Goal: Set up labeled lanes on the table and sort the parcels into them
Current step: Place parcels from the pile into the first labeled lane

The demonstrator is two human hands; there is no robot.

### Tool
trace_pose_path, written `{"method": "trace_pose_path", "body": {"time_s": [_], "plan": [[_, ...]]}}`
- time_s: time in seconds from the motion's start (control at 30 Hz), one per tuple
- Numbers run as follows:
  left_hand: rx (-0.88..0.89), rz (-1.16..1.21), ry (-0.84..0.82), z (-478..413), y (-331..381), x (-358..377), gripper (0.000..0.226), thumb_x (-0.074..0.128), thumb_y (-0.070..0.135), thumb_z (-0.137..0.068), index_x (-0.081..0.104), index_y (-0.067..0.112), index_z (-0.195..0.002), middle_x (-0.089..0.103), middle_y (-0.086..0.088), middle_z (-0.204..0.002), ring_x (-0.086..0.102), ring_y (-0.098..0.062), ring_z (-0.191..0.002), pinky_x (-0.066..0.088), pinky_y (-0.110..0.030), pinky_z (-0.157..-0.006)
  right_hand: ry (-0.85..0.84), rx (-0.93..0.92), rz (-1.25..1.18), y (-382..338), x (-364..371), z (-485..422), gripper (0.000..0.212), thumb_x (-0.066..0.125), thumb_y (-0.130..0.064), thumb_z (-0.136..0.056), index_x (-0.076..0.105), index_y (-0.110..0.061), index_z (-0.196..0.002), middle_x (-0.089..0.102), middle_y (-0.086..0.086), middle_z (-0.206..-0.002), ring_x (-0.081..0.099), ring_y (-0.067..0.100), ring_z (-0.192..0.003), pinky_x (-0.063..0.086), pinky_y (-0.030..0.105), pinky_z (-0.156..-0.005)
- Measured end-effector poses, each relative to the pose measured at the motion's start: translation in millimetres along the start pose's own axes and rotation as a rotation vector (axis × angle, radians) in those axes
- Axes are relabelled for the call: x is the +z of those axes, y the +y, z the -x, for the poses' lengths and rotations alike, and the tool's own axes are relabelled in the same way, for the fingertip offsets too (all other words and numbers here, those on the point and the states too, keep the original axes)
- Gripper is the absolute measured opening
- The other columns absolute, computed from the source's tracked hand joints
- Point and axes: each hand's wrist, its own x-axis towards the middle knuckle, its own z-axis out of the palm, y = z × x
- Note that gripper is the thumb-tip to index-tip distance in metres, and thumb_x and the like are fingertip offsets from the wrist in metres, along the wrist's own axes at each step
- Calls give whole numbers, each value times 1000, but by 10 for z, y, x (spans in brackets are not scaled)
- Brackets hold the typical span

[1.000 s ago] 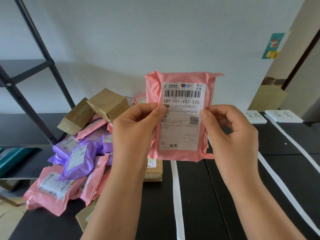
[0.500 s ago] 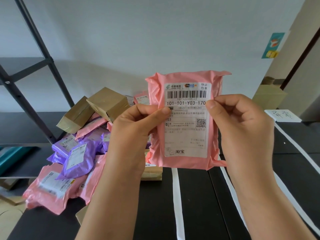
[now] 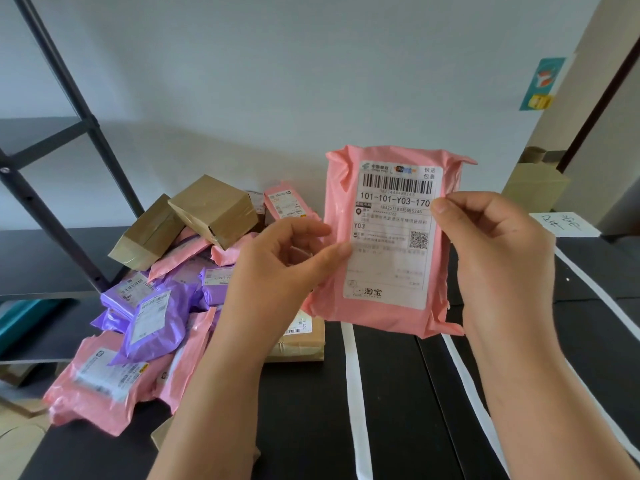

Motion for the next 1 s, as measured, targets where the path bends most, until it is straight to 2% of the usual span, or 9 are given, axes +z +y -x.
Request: {"method": "trace_pose_path", "body": {"time_s": [0.13,0.27,0.33,0.5,0.6,0.7,0.8,0.9,1.0], "plan": [[-45,-52,-80,8,-53,39,28,77,40,-71,76,22,-93,75,6,-88,72,-17,-81,61,-30,-65,12,25,47,35,-28,-39,7,67,-29,-91,71,-25,-88,73,-16,-82,70,2,-78,53,15,-61],[-37,-22,-50,-16,-82,83,15,77,28,-78,79,16,-87,75,9,-85,70,-6,-72,54,-17,-59,-15,31,59,59,-16,-26,7,66,-29,-92,69,-29,-86,72,-21,-83,69,-2,-78,53,11,-60],[-60,11,-34,-33,-99,90,13,76,25,-81,78,13,-87,76,6,-86,71,-6,-74,52,-15,-57,-22,29,65,65,-14,-22,7,66,-29,-92,69,-30,-86,72,-21,-83,69,-3,-79,53,11,-62],[-81,108,93,-67,-101,114,13,75,25,-83,76,13,-89,77,2,-85,73,-13,-75,52,-19,-54,-37,25,108,89,-12,10,10,67,-33,-90,70,-28,-98,70,-11,-88,67,5,-83,60,31,-74],[-87,163,155,-81,-77,109,11,74,23,-85,75,12,-86,77,0,-83,73,-14,-70,55,-24,-52,-89,1,152,98,6,74,19,65,-40,-88,69,-25,-99,68,-10,-86,67,10,-81,61,42,-72],[-94,216,185,-93,-78,113,10,74,21,-86,74,11,-85,76,-3,-81,67,-8,-57,46,-19,-44,-155,-18,244,149,29,101,23,64,-44,-87,68,-24,-97,70,-9,-89,68,10,-83,61,36,-69],[-105,209,193,-112,-119,131,9,74,22,-86,74,13,-86,77,1,-82,70,-9,-66,49,-18,-50,-143,-66,341,219,51,100,18,65,-45,-87,69,-29,-94,67,-13,-92,64,4,-81,56,24,-68],[-119,214,189,-140,-156,131,10,74,23,-85,74,14,-87,77,0,-86,74,-17,-77,54,-28,-58,-153,-85,375,248,72,114,20,66,-47,-86,69,-32,-98,65,-17,-93,63,-1,-83,52,15,-67],[-121,179,190,-153,-199,137,10,74,25,-86,74,15,-90,77,1,-86,71,-12,-72,52,-25,-55,-169,-59,366,292,91,147,24,68,-45,-85,70,-28,-102,67,-18,-95,62,-4,-85,49,8,-67]]}}
